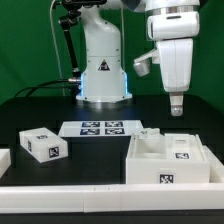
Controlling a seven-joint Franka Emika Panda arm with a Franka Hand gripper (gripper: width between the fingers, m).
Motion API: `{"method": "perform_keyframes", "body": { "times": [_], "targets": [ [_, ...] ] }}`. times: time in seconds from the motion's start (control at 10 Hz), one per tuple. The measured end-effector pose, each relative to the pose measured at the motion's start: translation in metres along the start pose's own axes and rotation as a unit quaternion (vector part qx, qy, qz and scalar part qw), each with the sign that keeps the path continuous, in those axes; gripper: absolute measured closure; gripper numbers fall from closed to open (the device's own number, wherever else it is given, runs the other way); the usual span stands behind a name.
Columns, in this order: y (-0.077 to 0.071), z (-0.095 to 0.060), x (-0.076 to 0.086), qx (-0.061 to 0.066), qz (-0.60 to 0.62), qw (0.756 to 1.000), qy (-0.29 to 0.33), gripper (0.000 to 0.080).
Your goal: Assemble cabinet
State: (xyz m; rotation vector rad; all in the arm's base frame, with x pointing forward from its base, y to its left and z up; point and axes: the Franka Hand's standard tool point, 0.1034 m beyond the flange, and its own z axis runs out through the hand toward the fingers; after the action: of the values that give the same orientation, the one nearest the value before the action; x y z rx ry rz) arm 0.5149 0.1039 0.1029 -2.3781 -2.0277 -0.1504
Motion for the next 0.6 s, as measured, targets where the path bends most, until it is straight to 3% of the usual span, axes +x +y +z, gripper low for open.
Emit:
{"method": "perform_keyframes", "body": {
  "times": [0.2, 0.6],
  "targets": [
    [-0.009, 0.005, -0.004, -0.02, -0.106, 0.994, 0.004, 0.0003],
    [-0.03, 0.014, 0.002, -0.01, -0.228, 0.973, -0.019, 0.0003]
  ]
}}
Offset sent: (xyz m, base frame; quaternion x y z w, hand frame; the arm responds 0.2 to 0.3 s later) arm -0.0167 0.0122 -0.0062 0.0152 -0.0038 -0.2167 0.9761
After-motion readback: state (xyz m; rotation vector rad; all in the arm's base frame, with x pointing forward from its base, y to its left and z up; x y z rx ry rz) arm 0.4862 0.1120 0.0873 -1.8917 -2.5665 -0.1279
